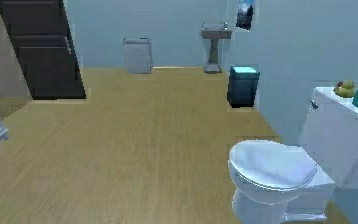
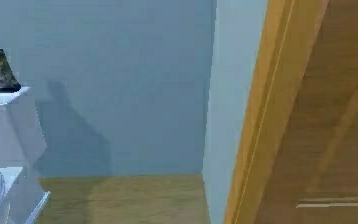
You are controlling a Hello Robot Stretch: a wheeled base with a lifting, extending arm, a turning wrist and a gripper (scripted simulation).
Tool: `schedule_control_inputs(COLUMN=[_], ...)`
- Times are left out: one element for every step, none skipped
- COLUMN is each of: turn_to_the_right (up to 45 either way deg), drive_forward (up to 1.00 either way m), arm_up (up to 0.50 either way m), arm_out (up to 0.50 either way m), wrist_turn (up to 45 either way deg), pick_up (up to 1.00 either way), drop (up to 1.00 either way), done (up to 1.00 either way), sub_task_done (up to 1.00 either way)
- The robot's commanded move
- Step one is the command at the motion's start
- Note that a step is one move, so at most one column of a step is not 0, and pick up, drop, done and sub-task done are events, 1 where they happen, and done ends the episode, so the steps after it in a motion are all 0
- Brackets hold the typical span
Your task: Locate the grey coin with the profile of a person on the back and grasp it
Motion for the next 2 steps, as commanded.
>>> schedule_control_inputs(turn_to_the_right=[-36.0, 0.0], drive_forward=[0.0, 1.0], arm_up=[0.0, 0.0], arm_out=[0.0, 0.0], wrist_turn=[0.0, 0.0], pick_up=[0.0, 0.0], drop=[0.0, 0.0], done=[0.0, 0.0], sub_task_done=[0.0, 0.0])
